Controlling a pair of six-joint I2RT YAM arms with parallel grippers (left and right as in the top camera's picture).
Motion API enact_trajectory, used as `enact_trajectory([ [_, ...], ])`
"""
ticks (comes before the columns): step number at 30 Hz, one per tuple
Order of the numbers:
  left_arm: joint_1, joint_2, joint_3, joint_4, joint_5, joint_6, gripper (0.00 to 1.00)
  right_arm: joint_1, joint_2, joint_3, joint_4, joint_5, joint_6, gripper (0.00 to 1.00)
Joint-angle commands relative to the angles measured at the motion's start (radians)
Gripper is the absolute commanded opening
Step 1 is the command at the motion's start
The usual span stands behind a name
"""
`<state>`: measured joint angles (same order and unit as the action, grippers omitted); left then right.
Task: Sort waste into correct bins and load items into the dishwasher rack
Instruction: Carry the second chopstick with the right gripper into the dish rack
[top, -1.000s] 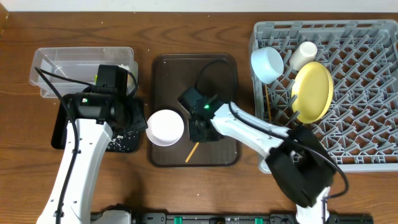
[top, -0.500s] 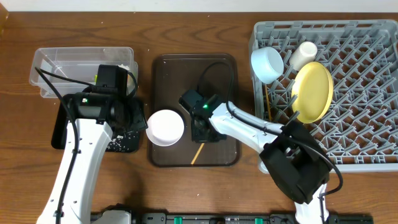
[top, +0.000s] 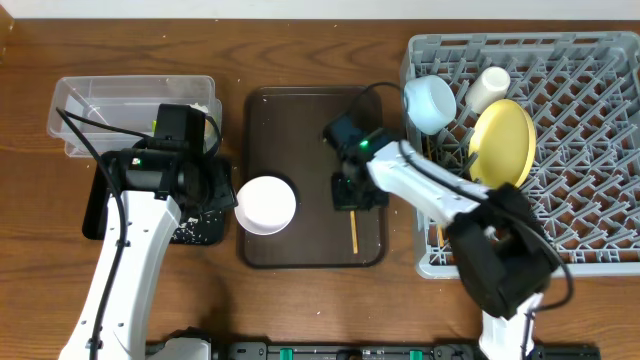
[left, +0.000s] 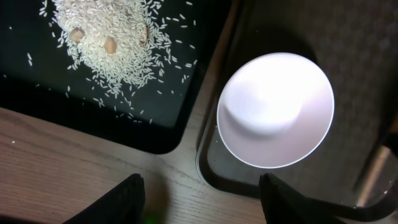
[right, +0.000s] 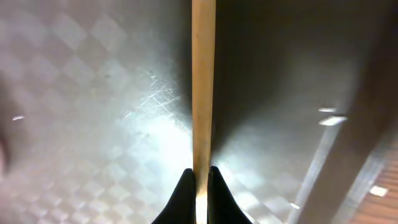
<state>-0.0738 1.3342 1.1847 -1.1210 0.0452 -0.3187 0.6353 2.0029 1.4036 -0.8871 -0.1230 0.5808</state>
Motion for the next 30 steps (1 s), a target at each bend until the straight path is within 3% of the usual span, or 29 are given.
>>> enact_trajectory([
  [1,0.003,0.005,0.01,-0.004,-0.012,-0.016,0.62,-0.039,-0.137,0.01,-0.013,-0.02,-0.096,0.01],
  [8,0.003,0.005,0.01,-0.004,-0.012,-0.016,0.62,-0.132,-0.354,0.01,-0.127,-0.003,-0.267,0.01],
  [11,0.003,0.005,0.01,-0.003,-0.012,-0.016,0.62,-0.168,-0.399,0.01,-0.213,0.086,-0.275,0.01],
  [18,0.003,0.005,0.01,-0.003,-0.012,-0.016,0.62,-0.261,-0.406,-0.005,-0.362,0.273,-0.252,0.01],
  [30,0.003,0.005,0.01,-0.003,-0.012,-0.016,0.62,-0.301,-0.394,-0.063,-0.343,0.253,-0.245,0.01],
])
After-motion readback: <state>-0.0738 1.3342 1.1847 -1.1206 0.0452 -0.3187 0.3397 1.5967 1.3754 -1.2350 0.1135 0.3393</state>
